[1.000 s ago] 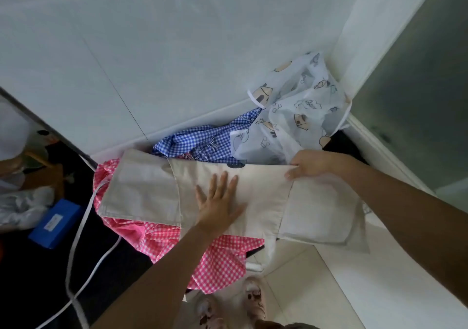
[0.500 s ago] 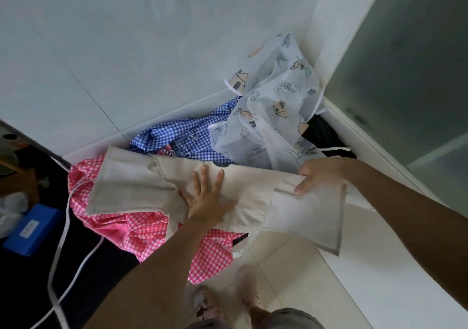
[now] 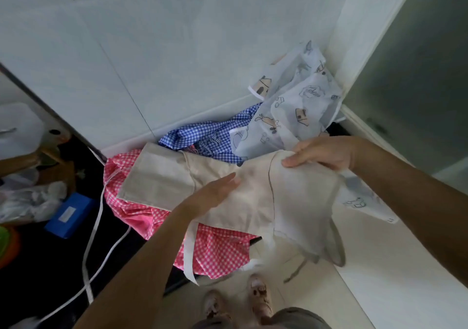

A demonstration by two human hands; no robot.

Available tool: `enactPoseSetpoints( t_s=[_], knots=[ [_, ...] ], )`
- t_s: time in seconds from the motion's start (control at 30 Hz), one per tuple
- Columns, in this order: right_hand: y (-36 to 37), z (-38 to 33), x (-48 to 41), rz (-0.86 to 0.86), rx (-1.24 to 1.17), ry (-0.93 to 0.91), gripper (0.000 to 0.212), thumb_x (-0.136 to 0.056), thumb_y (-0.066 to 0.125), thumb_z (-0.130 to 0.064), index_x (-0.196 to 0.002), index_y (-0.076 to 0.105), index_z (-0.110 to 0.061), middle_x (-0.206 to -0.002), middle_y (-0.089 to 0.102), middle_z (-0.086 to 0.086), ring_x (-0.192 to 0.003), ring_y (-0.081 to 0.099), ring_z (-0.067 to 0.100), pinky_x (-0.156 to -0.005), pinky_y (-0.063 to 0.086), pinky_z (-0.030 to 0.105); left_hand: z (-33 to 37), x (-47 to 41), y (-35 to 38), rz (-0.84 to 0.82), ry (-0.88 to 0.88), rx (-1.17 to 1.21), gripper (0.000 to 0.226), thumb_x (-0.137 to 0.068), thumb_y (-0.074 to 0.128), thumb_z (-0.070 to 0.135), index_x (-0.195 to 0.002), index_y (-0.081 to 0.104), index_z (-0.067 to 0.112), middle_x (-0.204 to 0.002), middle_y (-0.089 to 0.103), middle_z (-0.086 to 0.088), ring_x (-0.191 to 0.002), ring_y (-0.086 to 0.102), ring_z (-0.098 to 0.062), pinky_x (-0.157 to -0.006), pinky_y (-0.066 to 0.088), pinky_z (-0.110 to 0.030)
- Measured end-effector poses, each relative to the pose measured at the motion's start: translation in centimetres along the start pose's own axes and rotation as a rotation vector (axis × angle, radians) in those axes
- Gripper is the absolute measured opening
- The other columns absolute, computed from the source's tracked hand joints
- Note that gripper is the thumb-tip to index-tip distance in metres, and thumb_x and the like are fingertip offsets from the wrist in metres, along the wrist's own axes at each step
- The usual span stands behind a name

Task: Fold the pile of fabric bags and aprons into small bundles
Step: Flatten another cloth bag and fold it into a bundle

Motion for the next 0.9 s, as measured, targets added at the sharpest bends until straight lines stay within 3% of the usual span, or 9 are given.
enactPoseSetpoints(
  t_s=[0.07, 0.17, 0.23, 0.37, 0.47, 0.53, 0.67, 0.77, 0.9],
  knots=[
    [2.0, -2.1, -0.3, -0.041, -0.087, -0.059, 0.035, -0.076, 0.069, -0.027, -0.099, 0.066, -0.001, -0.096, 0.07, 0.014, -0.083, 0.068, 0.023, -0.078, 0.055, 0.033, 1.9, 2.6, -1.0, -0.17, -0.059, 0.265, 0.089, -0.063, 0.051, 0.082, -0.138, 0.041, 0.035, -0.144, 0.048, -0.003, -0.122, 0.055, -0.019, -0.104, 0.043, -0.041],
    [5.2, -5.0, -2.5, -0.066, -0.22, -0.092, 0.024, -0.085, 0.063, -0.026, -0.094, 0.064, -0.004, -0.082, 0.069, 0.009, -0.074, 0.066, 0.02, -0.071, 0.053, 0.028, 4.2, 6.0, -4.9, -0.233, 0.043, 0.381, 0.108, -0.052, 0.054, 0.089, -0.139, 0.042, 0.026, -0.139, 0.053, -0.004, -0.123, 0.055, -0.026, -0.098, 0.047, -0.04],
    [6.9, -6.5, -4.8, -0.022, -0.41, -0.087, 0.018, -0.093, 0.055, -0.021, -0.087, 0.063, -0.006, -0.075, 0.069, 0.007, -0.066, 0.066, 0.017, -0.063, 0.055, 0.027, 5.8, 8.5, -7.7, -0.143, 0.128, 0.322, 0.112, -0.054, 0.054, 0.089, -0.144, 0.037, 0.023, -0.141, 0.051, 0.001, -0.129, 0.05, -0.02, -0.103, 0.043, -0.035],
    [10.7, -8.8, -9.5, 0.005, -0.695, -0.125, 0.02, -0.099, 0.041, -0.008, -0.094, 0.058, 0.003, -0.07, 0.067, 0.013, -0.055, 0.068, 0.019, -0.05, 0.056, 0.027, 8.1, 12.4, -10.5, 0.008, 0.184, 0.064, 0.069, -0.066, 0.063, 0.075, -0.126, 0.046, 0.043, -0.131, 0.048, 0.03, -0.124, 0.044, 0.01, -0.095, 0.036, -0.006],
    [12.6, -9.5, -12.1, -0.076, -0.741, -0.179, 0.025, -0.1, 0.042, -0.013, -0.098, 0.06, 0.005, -0.08, 0.068, 0.019, -0.068, 0.071, 0.025, -0.063, 0.06, 0.032, 5.2, 10.9, -13.0, 0.344, 0.001, -0.253, 0.039, -0.069, 0.068, 0.05, -0.104, 0.054, 0.041, -0.109, 0.06, 0.016, -0.112, 0.055, -0.01, -0.086, 0.041, -0.014],
    [12.2, -9.2, -13.6, -0.067, -0.551, -0.246, 0.031, -0.097, 0.052, -0.023, -0.105, 0.061, 0.006, -0.095, 0.068, 0.021, -0.083, 0.069, 0.028, -0.079, 0.057, 0.033, 2.4, 10.1, -15.0, 0.562, -0.164, -0.215, 0.031, -0.078, 0.071, 0.029, -0.107, 0.061, 0.027, -0.1, 0.063, 0.003, -0.099, 0.058, -0.02, -0.081, 0.043, -0.028],
    [7.6, -6.4, -15.8, 0.391, 0.356, -0.331, 0.054, -0.077, 0.077, -0.038, -0.119, 0.059, -0.009, -0.119, 0.062, 0.002, -0.106, 0.058, 0.015, -0.096, 0.046, 0.03, -3.0, 8.2, -17.3, 0.602, -0.345, -0.255, 0.024, -0.086, 0.064, 0.014, -0.105, 0.068, 0.001, -0.087, 0.059, -0.006, -0.084, 0.052, -0.02, -0.067, 0.036, -0.025],
    [5.9, -3.2, -17.1, 0.42, 0.548, -0.258, 0.068, -0.072, 0.081, -0.038, -0.126, 0.051, -0.011, -0.127, 0.057, 0.002, -0.112, 0.054, 0.016, -0.092, 0.041, 0.025, -6.4, 7.1, -18.0, 0.58, -0.443, -0.179, 0.021, -0.09, 0.059, 0.017, -0.103, 0.067, 0.001, -0.081, 0.059, -0.004, -0.071, 0.053, -0.017, -0.057, 0.039, -0.022],
    [4.2, -2.0, -18.1, 0.591, 0.775, -0.276, 0.075, -0.068, 0.08, -0.047, -0.128, 0.05, -0.014, -0.127, 0.052, 0.005, -0.121, 0.046, 0.025, -0.102, 0.037, 0.037, -10.0, 6.3, -17.7, 0.428, -0.546, -0.168, 0.022, -0.094, 0.056, 0.025, -0.107, 0.063, 0.009, -0.086, 0.066, -0.01, -0.064, 0.057, -0.019, -0.052, 0.046, -0.024]
  ],
)
Point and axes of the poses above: each hand's wrist, its own x-axis away from the middle knuckle, its own y-axis out of the palm, z = x × y, the point moved 5 cm from there along -x, towards the middle knuckle
